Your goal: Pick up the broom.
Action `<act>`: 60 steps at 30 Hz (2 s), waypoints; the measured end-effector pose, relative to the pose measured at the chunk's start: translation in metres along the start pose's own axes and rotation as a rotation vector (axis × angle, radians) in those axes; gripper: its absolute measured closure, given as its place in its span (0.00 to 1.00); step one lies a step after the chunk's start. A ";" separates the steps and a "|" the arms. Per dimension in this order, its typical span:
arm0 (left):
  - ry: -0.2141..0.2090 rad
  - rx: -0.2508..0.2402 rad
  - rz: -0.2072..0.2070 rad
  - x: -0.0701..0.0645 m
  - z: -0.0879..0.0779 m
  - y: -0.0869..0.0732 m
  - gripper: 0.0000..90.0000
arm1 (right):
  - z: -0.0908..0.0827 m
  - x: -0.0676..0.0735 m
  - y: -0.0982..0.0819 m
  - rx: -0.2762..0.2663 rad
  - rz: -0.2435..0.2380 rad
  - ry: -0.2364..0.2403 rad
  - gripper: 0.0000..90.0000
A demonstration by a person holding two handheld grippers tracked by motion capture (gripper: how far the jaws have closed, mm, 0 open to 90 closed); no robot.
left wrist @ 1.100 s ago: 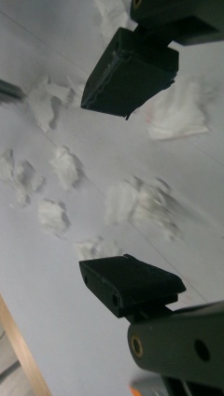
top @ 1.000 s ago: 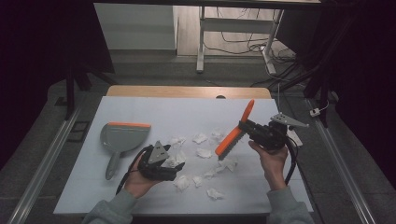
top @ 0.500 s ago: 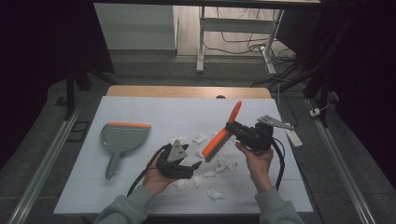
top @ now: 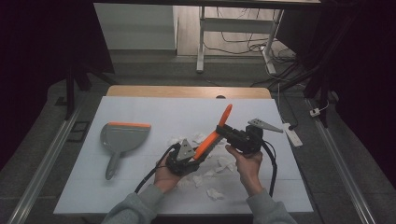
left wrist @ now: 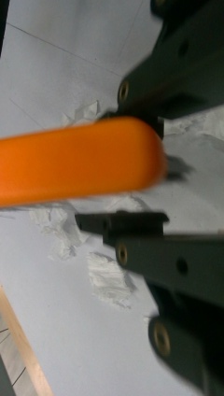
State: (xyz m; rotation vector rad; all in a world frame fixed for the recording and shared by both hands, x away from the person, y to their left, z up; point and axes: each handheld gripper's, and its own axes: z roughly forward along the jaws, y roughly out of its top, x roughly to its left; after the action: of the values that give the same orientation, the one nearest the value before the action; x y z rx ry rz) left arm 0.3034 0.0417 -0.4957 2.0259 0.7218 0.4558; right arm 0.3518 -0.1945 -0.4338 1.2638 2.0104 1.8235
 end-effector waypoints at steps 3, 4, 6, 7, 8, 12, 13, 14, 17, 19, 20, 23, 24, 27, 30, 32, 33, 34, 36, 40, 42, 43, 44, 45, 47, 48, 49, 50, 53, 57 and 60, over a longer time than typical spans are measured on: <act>-0.002 0.018 -0.014 0.005 0.000 -0.001 0.84 | 0.002 0.000 -0.002 0.007 0.005 0.002 0.78; 0.002 0.023 -0.016 0.006 0.000 -0.001 0.84 | 0.002 0.000 -0.002 0.007 0.005 0.002 0.78; -0.005 0.024 -0.022 0.009 -0.003 0.000 0.85 | 0.002 -0.001 -0.002 0.013 0.006 0.004 0.78; -0.009 0.026 -0.023 0.010 -0.004 0.000 0.85 | 0.003 -0.001 -0.002 0.015 0.002 0.002 0.78; -0.022 0.032 -0.024 0.012 -0.005 0.001 0.85 | 0.003 -0.001 -0.002 0.017 -0.003 0.002 0.78; -0.040 0.039 -0.021 0.015 -0.010 0.003 0.85 | 0.001 -0.001 0.000 0.023 -0.031 0.009 0.75; -0.050 0.042 -0.022 0.017 -0.013 0.005 0.86 | 0.000 0.000 0.001 0.023 -0.042 0.003 0.71; -0.054 0.052 -0.013 0.019 -0.015 0.006 0.86 | -0.001 0.000 0.002 0.015 -0.051 -0.002 0.66; -0.064 0.065 -0.003 0.026 -0.024 0.010 0.86 | -0.006 0.000 0.006 0.011 -0.063 0.020 0.60; -0.062 0.080 0.003 0.031 -0.030 0.013 0.86 | -0.013 0.001 0.011 0.032 -0.133 0.036 0.55; -0.067 0.089 0.000 0.034 -0.033 0.013 0.86 | -0.015 0.001 0.012 0.044 -0.158 0.036 0.53; -0.066 0.102 0.004 0.040 -0.041 0.014 0.86 | -0.020 0.001 0.014 0.068 -0.192 0.028 0.50; -0.065 0.101 0.005 0.041 -0.043 0.013 0.86 | -0.022 0.000 0.015 0.084 -0.207 0.025 0.49; -0.077 0.105 0.013 0.045 -0.048 0.012 0.87 | -0.029 -0.003 0.015 0.116 -0.248 0.017 0.45; -0.089 0.108 0.023 0.049 -0.054 0.012 0.87 | -0.033 -0.004 0.015 0.133 -0.285 0.011 0.45; -0.090 0.115 0.031 0.051 -0.057 0.012 0.87 | -0.036 -0.004 0.015 0.137 -0.296 0.014 0.45; -0.089 0.121 0.038 0.052 -0.060 0.012 0.87 | -0.036 -0.004 0.015 0.137 -0.296 0.014 0.45; -0.094 0.128 0.044 0.054 -0.062 0.012 0.87 | -0.037 -0.004 0.015 0.141 -0.303 0.014 0.45; -0.111 0.148 0.053 0.057 -0.066 0.013 0.87 | -0.039 0.000 0.017 0.177 -0.358 0.016 0.45; -0.146 0.193 0.077 0.057 -0.070 0.016 0.87 | -0.039 0.008 0.019 0.230 -0.437 -0.001 0.44; -0.163 0.215 0.089 0.057 -0.071 0.018 0.87 | -0.039 0.014 0.020 0.249 -0.469 0.003 0.43; -0.167 0.223 0.095 0.055 -0.071 0.019 0.87 | -0.038 0.016 0.021 0.257 -0.479 0.008 0.43; -0.171 0.234 0.104 0.054 -0.069 0.019 0.87 | -0.038 0.019 0.021 0.263 -0.495 0.009 0.42; -0.176 0.245 0.116 0.052 -0.068 0.020 0.87 | -0.037 0.021 0.021 0.273 -0.510 0.009 0.42; -0.189 0.269 0.144 0.047 -0.063 0.020 0.87 | -0.034 0.027 0.019 0.306 -0.546 0.014 0.38; -0.198 0.283 0.160 0.044 -0.060 0.020 0.87 | -0.034 0.027 0.019 0.306 -0.546 0.014 0.38; -0.210 0.294 0.179 0.040 -0.057 0.020 0.87 | -0.032 0.029 0.019 0.329 -0.558 0.031 0.38; -0.221 0.302 0.197 0.037 -0.054 0.020 0.88 | -0.026 0.031 0.015 0.375 -0.585 0.061 0.37; -0.250 0.318 0.241 0.027 -0.048 0.021 0.88 | -0.021 0.033 0.011 0.418 -0.613 0.086 0.37; -0.264 0.323 0.259 0.022 -0.045 0.023 0.88 | -0.010 0.034 0.002 0.526 -0.653 0.113 0.38; -0.270 0.316 0.275 0.020 -0.046 0.024 0.88 | -0.003 0.035 -0.003 0.579 -0.668 0.133 0.39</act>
State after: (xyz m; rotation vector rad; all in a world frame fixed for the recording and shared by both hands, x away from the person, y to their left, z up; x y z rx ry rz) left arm 0.2998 0.0741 -0.4504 2.4399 0.3661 0.2237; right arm 0.3263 -0.1740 -0.4214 0.4273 2.7013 1.0730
